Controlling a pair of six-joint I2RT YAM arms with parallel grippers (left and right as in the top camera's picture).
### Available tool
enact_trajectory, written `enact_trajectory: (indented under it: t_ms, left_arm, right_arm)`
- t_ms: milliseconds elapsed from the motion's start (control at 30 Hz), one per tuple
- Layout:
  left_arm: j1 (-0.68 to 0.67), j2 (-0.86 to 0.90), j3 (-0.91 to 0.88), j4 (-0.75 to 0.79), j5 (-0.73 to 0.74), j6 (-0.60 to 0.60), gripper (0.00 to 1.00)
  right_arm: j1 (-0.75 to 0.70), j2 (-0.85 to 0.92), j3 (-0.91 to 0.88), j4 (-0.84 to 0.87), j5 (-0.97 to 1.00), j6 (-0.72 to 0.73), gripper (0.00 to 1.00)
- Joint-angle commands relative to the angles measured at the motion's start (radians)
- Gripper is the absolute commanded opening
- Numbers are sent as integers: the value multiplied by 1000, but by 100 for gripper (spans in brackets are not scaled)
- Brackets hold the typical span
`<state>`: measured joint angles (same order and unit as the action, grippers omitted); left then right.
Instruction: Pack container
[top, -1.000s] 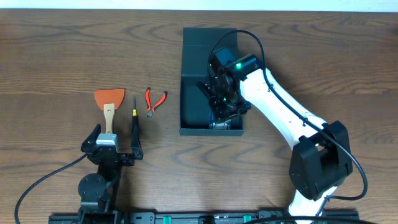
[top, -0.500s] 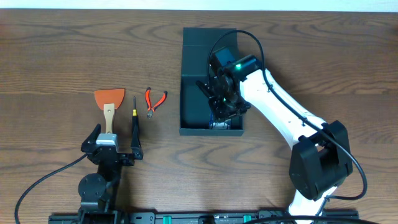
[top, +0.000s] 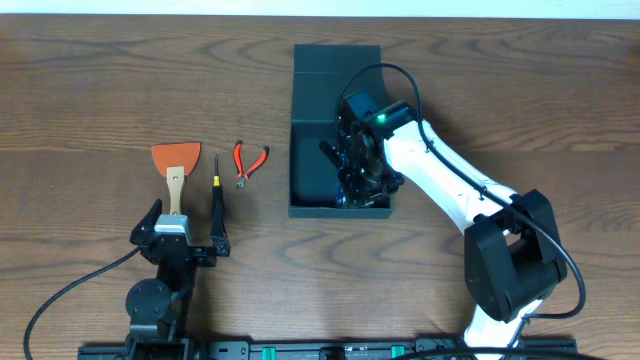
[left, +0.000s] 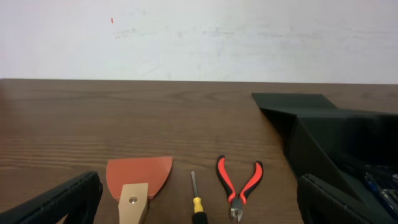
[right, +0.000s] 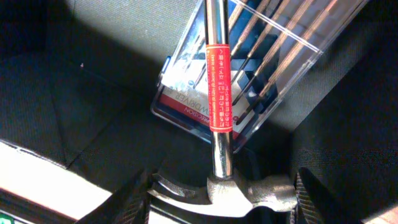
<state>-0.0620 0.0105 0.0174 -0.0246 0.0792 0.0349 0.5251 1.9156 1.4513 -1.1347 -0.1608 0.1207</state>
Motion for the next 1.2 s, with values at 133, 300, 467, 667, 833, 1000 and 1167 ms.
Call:
enact_trajectory:
  t_ms: [133,300,467,667,833,1000,1167]
  left_arm:
    - [-3,-5,-13,-38,18,16,98]
    - [-3,-5,-13,-38,18,16,98]
    - [-3,-5,-13,-38,18,16,98]
    - [-3,-5,-13,-38,18,16,98]
    - [-3,-5,-13,-38,18,16,98]
    - [-3,-5,-13,-38,18,16,98]
    - [-3,-5,-13,-38,18,16,98]
  right_arm:
    - [-2,-6,-10,-2,3,-18,20]
    - [-2,-6,-10,-1,3,-18,40]
    - [-2,-6,-10,0,3,-19,49]
    - [-2,-6,-10,2,3,-18,54]
    - [-2,-6,-10,2,2,-18,54]
    - [-2,-6,-10,24,-13,-18,56]
    - [-10,-6,17,55,-54,-17,55]
